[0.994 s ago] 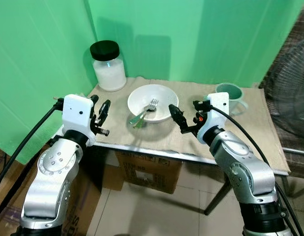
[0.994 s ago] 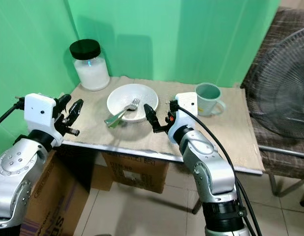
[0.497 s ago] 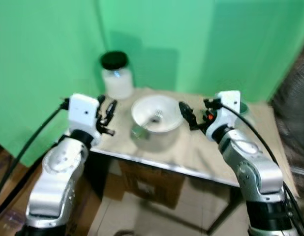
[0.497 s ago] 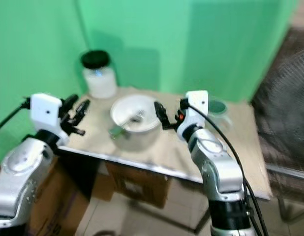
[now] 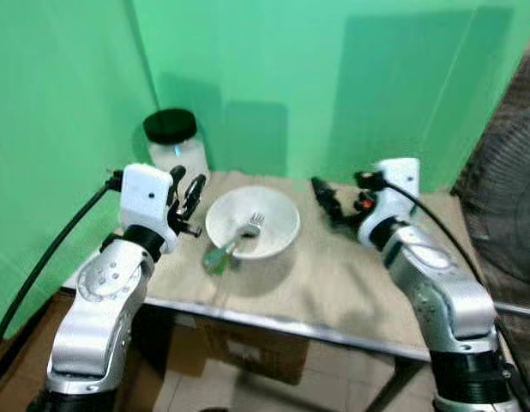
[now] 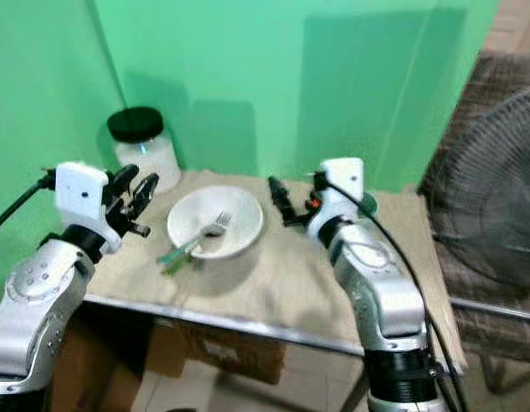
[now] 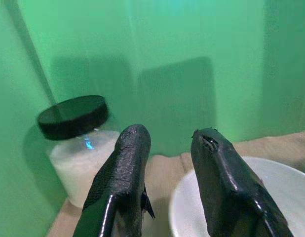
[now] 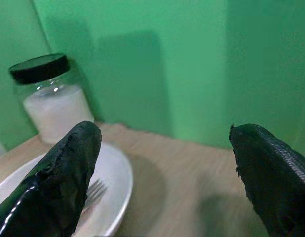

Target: Setting the table

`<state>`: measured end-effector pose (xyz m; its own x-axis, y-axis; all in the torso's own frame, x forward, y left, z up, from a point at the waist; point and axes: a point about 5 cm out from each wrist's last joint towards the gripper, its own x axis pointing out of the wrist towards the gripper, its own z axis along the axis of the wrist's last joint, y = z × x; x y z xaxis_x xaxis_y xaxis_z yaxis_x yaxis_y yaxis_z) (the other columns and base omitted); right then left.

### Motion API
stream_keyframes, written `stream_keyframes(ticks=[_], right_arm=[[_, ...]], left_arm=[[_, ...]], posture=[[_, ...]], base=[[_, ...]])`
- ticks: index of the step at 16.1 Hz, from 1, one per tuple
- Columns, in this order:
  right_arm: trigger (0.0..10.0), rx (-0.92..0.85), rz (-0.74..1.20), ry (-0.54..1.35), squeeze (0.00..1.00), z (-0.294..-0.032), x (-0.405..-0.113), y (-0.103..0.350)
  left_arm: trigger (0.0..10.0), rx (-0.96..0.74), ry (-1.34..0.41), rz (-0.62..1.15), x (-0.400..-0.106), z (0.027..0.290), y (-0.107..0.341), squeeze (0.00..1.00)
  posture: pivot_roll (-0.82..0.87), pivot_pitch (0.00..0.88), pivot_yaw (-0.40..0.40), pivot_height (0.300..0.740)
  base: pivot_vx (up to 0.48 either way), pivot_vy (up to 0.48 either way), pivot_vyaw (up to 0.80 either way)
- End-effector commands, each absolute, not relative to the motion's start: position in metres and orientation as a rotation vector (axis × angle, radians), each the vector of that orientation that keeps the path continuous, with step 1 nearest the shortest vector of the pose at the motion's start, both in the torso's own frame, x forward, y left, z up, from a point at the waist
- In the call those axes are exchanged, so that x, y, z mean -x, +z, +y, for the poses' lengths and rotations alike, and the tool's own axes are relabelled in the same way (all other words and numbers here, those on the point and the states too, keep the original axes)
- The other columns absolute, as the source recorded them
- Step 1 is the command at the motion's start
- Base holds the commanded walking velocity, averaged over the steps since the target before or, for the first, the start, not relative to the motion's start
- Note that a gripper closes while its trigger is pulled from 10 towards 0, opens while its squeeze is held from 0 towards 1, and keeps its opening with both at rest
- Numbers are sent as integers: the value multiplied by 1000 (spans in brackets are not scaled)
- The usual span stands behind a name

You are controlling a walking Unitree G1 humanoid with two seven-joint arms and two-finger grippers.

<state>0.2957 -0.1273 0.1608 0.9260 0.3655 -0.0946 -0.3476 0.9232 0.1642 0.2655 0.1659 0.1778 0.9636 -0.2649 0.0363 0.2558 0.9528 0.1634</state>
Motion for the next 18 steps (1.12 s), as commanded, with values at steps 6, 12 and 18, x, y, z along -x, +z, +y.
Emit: stream_keyframes(ticks=[6,12,18], right_arm=[[10000,-197,214,396,0,-128,-304,160],[10000,-221,378,459,1000,-142,-306,150],[10000,-273,574,499,1000,-145,-318,160]], left_arm=[[10000,-85,-253,-46,-266,173,180,882],[10000,-53,-327,11,-267,172,174,1000],[10000,-98,-693,136,-249,165,188,1000]], posture=[[97,0,39,740],[79,0,39,740],[92,0,11,740]], base=[[176,0,0],[0,0,0],[0,0,0]])
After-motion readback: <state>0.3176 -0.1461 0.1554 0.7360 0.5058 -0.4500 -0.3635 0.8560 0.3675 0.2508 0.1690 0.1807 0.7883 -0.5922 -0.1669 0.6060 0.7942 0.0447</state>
